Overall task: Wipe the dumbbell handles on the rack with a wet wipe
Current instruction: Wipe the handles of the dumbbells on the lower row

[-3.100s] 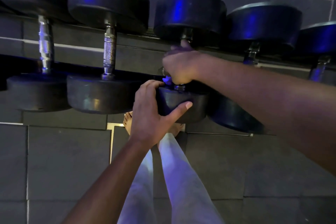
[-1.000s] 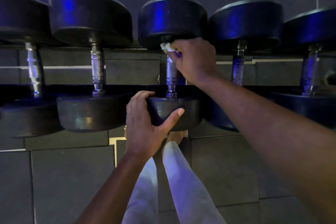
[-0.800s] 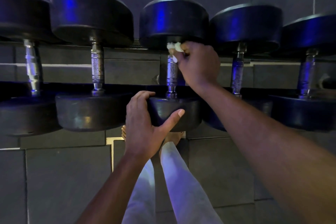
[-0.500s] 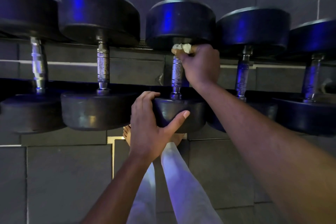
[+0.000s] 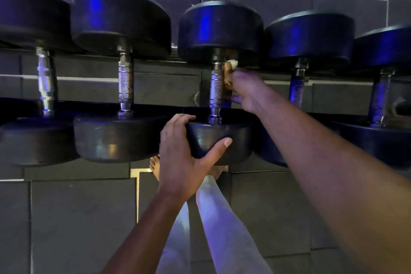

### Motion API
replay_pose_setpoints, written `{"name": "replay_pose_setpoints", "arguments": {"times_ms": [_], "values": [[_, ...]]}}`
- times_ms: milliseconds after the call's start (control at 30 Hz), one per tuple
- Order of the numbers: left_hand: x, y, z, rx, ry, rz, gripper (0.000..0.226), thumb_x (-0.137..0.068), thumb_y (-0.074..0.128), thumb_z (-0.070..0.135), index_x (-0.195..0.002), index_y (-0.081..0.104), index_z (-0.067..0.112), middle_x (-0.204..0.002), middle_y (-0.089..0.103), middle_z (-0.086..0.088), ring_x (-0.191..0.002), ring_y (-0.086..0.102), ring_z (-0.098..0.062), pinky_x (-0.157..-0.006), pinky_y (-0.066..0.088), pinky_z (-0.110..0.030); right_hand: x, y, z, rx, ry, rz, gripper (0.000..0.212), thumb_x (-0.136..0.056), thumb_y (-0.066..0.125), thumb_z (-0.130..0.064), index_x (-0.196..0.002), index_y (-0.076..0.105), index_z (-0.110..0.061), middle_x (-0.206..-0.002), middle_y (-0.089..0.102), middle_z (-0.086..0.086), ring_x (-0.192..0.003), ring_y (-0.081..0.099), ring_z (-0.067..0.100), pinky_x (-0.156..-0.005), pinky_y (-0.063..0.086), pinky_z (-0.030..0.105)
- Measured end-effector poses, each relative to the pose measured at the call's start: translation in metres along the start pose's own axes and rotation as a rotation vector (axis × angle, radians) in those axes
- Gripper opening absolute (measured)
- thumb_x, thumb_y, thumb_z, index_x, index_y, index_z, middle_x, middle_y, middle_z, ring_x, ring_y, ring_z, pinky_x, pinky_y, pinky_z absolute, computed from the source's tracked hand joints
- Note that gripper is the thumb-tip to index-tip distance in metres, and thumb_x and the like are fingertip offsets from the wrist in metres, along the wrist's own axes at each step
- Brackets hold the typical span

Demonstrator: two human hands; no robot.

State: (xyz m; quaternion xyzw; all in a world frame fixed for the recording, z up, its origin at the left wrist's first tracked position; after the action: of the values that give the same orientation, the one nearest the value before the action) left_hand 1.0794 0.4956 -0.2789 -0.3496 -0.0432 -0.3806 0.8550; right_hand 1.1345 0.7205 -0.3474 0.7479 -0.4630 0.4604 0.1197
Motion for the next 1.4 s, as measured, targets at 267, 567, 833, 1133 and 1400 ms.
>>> {"name": "replay_pose_setpoints", "arguments": {"times_ms": [267, 567, 833, 1133, 1400], "values": [[0.0, 0.001, 0.0, -0.008, 0.003, 0.001, 0.09, -0.078, 0.075, 0.082, -0.143, 0.055, 0.023, -0.146, 0.05, 0.01, -0.139, 0.046, -0.012, -0.116, 0.045, -0.037, 0.015, -0.029, -0.037, 0.346, -0.479, 0.317, 0.021, -0.079, 0.089, -0.044, -0.076, 0.081, -0.025, -0.077, 0.078, -0.01, -0.073, 0.071, 0.005, -0.073, 0.055, 0.026], [-0.001, 0.001, 0.0, -0.007, 0.01, 0.007, 0.089, -0.078, 0.075, 0.081, -0.143, 0.056, 0.022, -0.145, 0.051, 0.009, -0.139, 0.047, -0.011, -0.116, 0.044, -0.035, 0.029, -0.013, -0.041, 0.349, -0.597, 0.4, 0.021, -0.077, 0.085, -0.041, -0.074, 0.072, -0.025, -0.064, 0.069, -0.008, -0.064, 0.065, 0.013, -0.064, 0.056, 0.035], [-0.001, 0.001, 0.0, -0.002, 0.019, 0.016, 0.089, -0.079, 0.074, 0.082, -0.142, 0.056, 0.022, -0.145, 0.051, 0.009, -0.138, 0.047, -0.011, -0.116, 0.045, -0.037, 0.062, 0.009, -0.053, 0.835, -0.886, 0.409, 0.018, -0.094, 0.067, -0.041, -0.108, 0.079, -0.035, -0.101, 0.067, 0.003, -0.105, 0.06, 0.029, -0.071, 0.051, 0.038], [-0.002, 0.002, -0.002, 0.0, 0.018, 0.004, 0.091, -0.078, 0.074, 0.084, -0.143, 0.055, 0.023, -0.146, 0.049, 0.011, -0.14, 0.046, -0.011, -0.116, 0.046, -0.039, 0.054, 0.005, -0.057, 0.664, -0.637, 0.518, 0.03, -0.086, 0.075, -0.055, -0.099, 0.079, -0.028, -0.092, 0.079, -0.004, -0.089, 0.074, 0.023, -0.065, 0.047, 0.029], [-0.001, 0.001, -0.002, -0.004, 0.025, 0.028, 0.089, -0.079, 0.074, 0.083, -0.142, 0.056, 0.023, -0.145, 0.05, 0.01, -0.139, 0.047, -0.011, -0.117, 0.045, -0.039, 0.033, -0.013, -0.039, 0.302, -0.533, 0.374, 0.014, -0.081, 0.077, -0.034, -0.084, 0.077, -0.021, -0.081, 0.077, -0.005, -0.079, 0.074, 0.013, -0.079, 0.061, 0.035]]}}
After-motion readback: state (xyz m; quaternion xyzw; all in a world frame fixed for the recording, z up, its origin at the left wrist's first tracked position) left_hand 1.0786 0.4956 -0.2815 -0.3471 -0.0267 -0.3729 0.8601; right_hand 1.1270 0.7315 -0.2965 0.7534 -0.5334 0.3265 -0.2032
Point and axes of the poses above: each hand's wrist, its own x-axis away from the middle knuckle, its own y-axis out of the palm, z = x × y, the point moved 10 cm from there along -x, towards the middle knuckle
